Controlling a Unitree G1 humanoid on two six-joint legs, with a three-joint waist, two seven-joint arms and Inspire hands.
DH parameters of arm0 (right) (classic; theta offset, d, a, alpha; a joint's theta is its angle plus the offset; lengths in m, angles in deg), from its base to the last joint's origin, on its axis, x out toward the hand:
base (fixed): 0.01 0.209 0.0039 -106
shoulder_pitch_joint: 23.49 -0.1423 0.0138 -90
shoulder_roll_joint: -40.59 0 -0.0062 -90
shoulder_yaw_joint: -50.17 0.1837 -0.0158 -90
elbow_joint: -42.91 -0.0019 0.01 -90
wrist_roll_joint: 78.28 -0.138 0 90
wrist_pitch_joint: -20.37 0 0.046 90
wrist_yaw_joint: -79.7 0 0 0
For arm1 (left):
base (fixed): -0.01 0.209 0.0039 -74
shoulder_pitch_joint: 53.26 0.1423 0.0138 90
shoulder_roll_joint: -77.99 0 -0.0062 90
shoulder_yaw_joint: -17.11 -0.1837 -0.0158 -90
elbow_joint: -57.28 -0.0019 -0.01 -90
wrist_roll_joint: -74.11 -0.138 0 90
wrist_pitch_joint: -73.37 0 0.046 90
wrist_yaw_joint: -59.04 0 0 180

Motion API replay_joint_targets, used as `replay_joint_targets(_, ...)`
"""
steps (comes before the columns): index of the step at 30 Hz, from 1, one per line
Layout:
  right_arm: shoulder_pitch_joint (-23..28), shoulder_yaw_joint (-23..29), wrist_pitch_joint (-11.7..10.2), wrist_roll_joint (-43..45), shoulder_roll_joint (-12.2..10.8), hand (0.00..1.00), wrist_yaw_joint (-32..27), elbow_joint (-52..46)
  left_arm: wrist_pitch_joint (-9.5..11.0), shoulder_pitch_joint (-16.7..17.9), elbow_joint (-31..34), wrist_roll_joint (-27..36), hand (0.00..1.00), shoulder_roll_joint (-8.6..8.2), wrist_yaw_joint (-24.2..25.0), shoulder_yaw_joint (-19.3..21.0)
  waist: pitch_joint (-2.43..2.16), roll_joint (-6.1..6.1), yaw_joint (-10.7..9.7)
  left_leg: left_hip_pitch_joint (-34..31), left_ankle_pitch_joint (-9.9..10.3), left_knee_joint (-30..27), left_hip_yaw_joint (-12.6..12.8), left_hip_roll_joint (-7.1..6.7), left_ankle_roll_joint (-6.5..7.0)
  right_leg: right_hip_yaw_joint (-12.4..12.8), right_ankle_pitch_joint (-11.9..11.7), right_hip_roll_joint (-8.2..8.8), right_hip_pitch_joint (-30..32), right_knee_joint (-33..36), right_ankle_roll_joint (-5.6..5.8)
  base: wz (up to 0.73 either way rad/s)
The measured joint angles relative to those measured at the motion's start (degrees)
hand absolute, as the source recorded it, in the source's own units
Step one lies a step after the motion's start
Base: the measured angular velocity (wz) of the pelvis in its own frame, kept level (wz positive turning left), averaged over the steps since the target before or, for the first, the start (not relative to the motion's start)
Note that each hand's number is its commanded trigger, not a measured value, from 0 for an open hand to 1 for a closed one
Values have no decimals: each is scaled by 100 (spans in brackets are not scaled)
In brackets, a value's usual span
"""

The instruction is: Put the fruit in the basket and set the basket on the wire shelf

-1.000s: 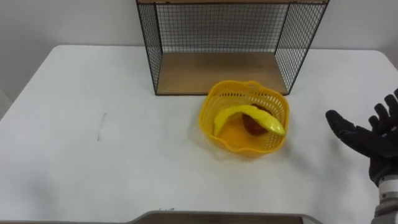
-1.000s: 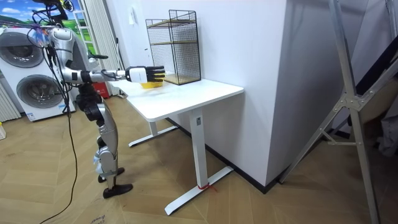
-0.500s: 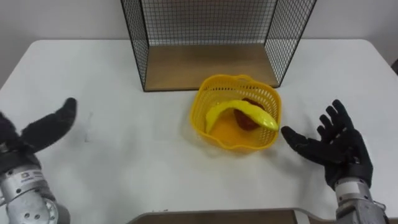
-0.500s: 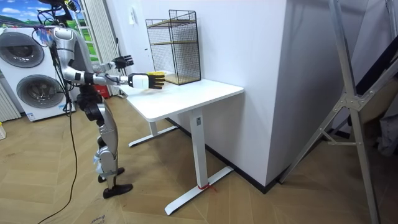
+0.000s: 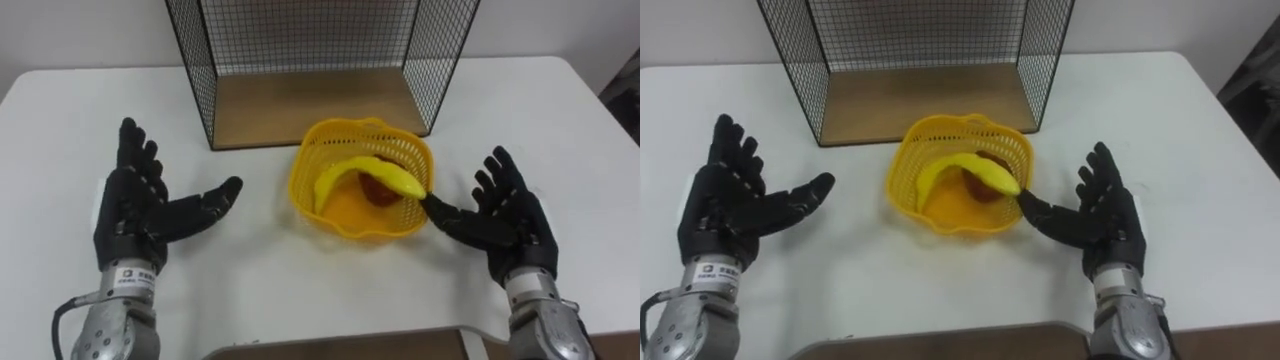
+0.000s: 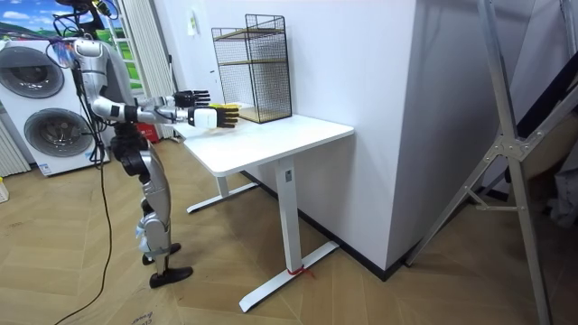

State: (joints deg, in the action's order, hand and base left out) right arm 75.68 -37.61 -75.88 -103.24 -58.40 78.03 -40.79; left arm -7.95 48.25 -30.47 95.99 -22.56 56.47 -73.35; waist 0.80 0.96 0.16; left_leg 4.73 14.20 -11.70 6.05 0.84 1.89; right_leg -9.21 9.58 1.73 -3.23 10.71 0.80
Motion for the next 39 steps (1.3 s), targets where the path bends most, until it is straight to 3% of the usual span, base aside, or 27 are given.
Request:
replay_joint_targets(6,-128,-102,0,-429,-8,0,90,0,-26,-6,-180,457,0,-30,241,-194,-3,86,-31,-4,-3,-6,32,-5,3,38,-6,-4,20,4,-3,-4)
replay_joint_targets(11,-139,-145,3,-518,-19,0,239,16,-179,-11,-204,661,0,-19,448,-281,-1,92,-101,7,-3,2,39,-1,3,78,-7,-5,24,-6,-2,0)
replay_joint_targets(18,-140,-408,102,-963,-39,0,385,20,-460,-18,-224,686,0,-19,795,-625,-1,92,-143,1,-3,1,29,5,3,83,-7,-8,35,-10,-2,-1)
replay_joint_targets(25,-382,-525,134,-1124,-90,0,574,209,-510,-89,-268,1295,0,-10,1047,-668,7,66,-149,3,-2,-14,31,11,3,54,-10,-9,29,-6,-5,0)
replay_joint_targets(32,-414,-550,263,-1109,-118,0,628,431,-701,-106,-542,1348,0,-14,1081,-673,16,33,-159,-46,-2,-71,25,16,3,35,-12,-8,40,5,-9,0)
replay_joint_targets(39,-415,-630,255,-1032,-249,0,746,550,-715,-229,-574,1396,0,-30,1251,-854,19,26,-219,-84,-2,-113,44,28,3,32,-21,-11,55,9,-23,1)
